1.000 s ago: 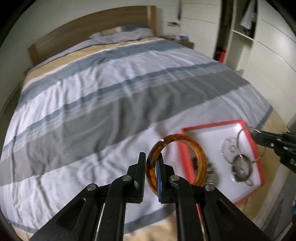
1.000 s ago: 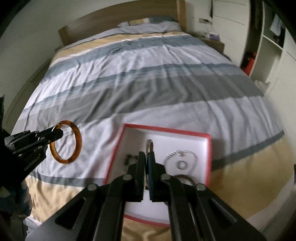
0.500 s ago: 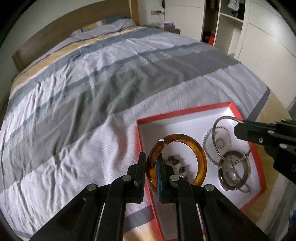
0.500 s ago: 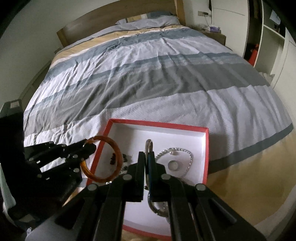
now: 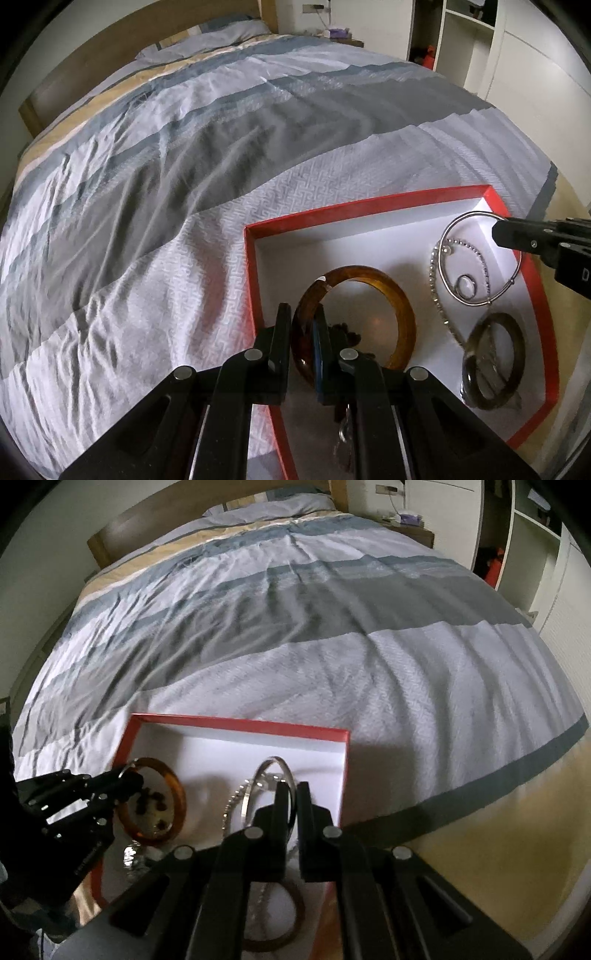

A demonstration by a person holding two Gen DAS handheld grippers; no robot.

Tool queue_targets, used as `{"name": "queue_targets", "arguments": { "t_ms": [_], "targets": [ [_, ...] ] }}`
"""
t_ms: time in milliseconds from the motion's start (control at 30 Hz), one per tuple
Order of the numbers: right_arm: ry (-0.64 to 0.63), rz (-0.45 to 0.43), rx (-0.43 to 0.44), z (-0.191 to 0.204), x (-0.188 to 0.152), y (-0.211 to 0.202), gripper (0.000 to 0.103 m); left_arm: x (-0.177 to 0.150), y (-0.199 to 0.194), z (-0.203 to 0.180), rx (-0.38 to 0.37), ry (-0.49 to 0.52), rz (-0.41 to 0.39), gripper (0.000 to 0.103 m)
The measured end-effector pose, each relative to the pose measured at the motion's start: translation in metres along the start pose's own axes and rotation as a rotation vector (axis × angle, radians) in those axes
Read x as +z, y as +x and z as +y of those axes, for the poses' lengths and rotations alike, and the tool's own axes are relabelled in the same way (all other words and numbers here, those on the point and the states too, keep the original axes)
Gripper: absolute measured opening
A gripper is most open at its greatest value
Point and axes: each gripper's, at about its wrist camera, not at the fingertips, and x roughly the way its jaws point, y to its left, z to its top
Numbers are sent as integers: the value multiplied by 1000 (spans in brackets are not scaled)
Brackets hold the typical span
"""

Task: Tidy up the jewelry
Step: 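Carry both bangles into the red box and open both tools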

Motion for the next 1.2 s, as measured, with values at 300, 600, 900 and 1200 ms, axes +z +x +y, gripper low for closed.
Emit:
{"name": "queue_targets", "arguments": {
  "t_ms": [300,600,900,1200],
  "targets": [
    [-28,29,0,-2,2,22,5,0,12,-1,23,-10,13,12],
    [-69,12,-35,3,2,23,6,-2,10,-1,14,-26,-6,13],
    [-99,-44,-64,8,0,17,12,-11,2,-4,-30,-44,-58,26],
    [-73,-136,-80,9,-8,-8,22,-25,-17,-7,-73,-59,-127,45]
  ]
}}
